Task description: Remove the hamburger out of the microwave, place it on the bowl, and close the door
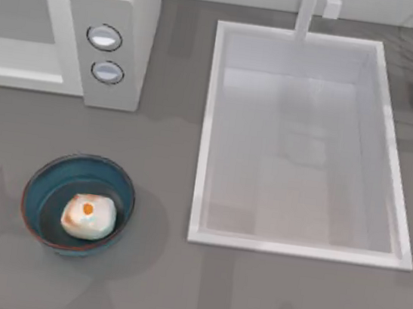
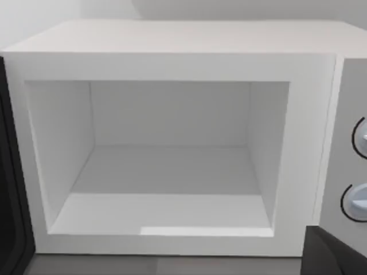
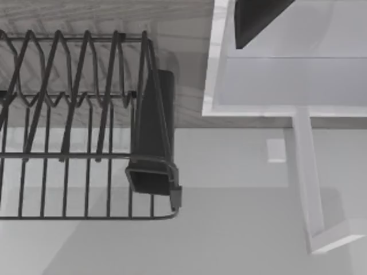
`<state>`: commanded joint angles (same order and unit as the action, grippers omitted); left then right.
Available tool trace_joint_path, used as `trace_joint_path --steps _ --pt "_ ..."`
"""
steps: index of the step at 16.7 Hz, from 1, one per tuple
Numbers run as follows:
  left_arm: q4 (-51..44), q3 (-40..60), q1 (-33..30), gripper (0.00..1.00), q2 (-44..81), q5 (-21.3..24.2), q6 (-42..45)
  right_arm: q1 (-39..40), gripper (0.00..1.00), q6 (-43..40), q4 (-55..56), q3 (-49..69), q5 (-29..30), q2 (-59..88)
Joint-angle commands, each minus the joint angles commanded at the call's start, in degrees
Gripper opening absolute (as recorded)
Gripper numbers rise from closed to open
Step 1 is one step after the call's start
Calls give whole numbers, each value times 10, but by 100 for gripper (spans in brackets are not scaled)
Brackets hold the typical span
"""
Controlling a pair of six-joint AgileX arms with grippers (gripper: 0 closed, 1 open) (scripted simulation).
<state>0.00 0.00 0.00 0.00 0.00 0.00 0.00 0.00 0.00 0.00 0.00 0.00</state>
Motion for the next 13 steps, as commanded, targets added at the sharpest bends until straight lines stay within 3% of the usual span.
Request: trace_joint_path --steps 7,13 --pt "2 -1 -1 0 2 -1 0 0 100 0 0 0 0 0" --pt "94 -32 -35 0 58 -35 1 0 100 0 0 0 0 0"
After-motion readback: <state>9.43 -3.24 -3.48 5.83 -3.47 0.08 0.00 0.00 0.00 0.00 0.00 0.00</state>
